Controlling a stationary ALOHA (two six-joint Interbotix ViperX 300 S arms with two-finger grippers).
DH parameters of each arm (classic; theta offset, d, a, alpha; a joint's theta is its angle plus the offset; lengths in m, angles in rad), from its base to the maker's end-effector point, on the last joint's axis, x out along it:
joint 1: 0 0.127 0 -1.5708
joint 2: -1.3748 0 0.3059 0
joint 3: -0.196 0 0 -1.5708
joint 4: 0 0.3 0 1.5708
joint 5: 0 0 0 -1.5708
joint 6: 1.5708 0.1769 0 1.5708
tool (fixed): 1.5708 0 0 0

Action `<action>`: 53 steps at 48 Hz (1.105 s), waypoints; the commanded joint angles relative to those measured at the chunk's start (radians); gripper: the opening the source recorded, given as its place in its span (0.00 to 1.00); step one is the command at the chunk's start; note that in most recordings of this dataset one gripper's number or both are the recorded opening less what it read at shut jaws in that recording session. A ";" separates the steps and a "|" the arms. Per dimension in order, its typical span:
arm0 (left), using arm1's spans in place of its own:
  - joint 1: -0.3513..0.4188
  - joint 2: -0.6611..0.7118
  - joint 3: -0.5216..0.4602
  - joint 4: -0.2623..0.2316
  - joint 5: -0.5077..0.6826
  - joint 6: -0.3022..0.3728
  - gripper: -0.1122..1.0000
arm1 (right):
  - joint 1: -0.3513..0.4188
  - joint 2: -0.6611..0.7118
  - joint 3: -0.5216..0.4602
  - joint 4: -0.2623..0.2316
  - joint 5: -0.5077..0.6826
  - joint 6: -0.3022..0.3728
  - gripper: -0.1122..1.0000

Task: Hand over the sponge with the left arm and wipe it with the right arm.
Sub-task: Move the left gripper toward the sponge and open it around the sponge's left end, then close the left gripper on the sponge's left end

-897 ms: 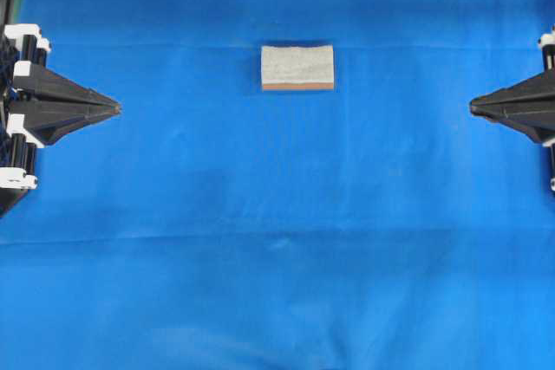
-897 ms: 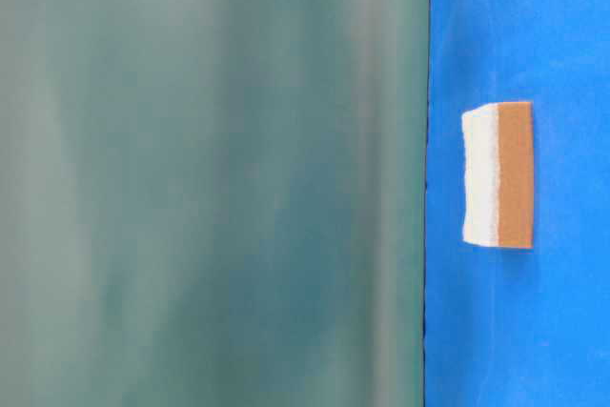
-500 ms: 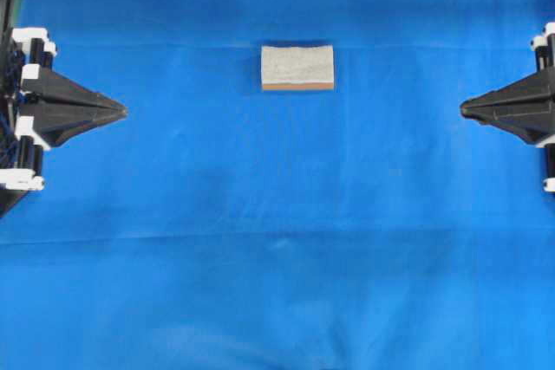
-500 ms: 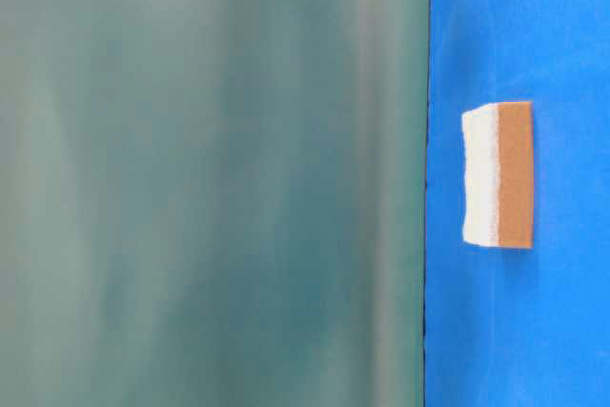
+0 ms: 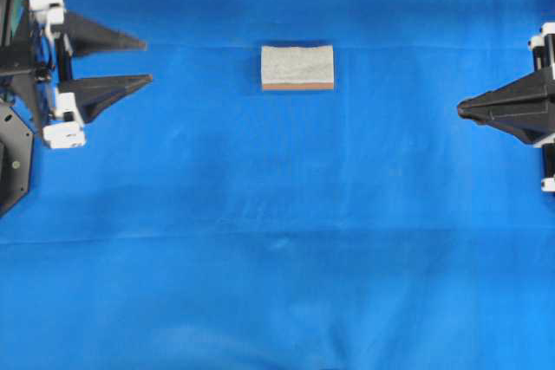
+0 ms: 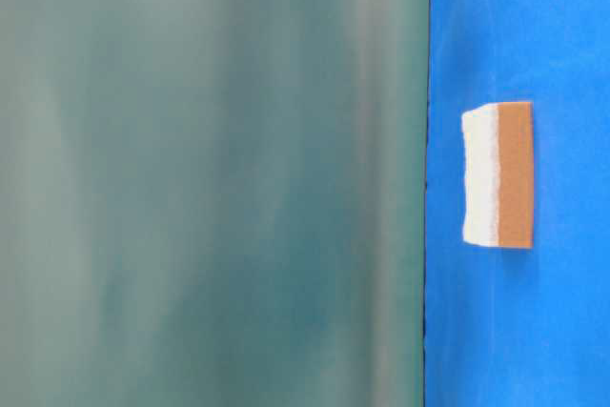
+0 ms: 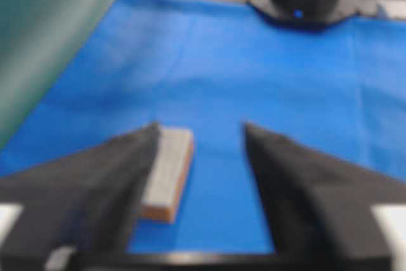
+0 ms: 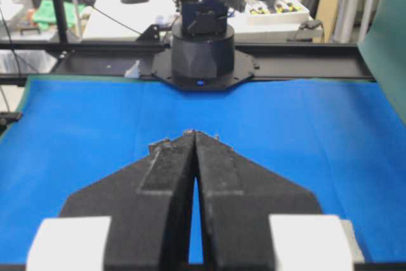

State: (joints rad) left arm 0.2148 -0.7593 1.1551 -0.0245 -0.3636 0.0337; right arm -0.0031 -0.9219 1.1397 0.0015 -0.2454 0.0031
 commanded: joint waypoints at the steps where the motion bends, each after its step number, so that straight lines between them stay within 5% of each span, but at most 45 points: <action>1: 0.037 0.061 -0.034 -0.002 -0.032 0.002 0.73 | -0.002 0.005 -0.026 0.000 -0.009 0.002 0.10; 8: 0.071 0.181 -0.077 0.000 -0.038 0.009 0.94 | -0.002 0.005 -0.025 0.002 -0.005 0.002 0.10; 31: 0.075 0.598 -0.345 -0.002 0.002 0.115 0.95 | -0.002 0.009 -0.023 0.020 0.017 0.005 0.10; 53: 0.092 0.769 -0.523 0.000 0.109 0.147 0.95 | -0.002 0.018 -0.021 0.021 0.018 0.005 0.10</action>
State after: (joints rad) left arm 0.2961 0.0123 0.6627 -0.0245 -0.2638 0.1779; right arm -0.0031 -0.9081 1.1397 0.0199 -0.2240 0.0061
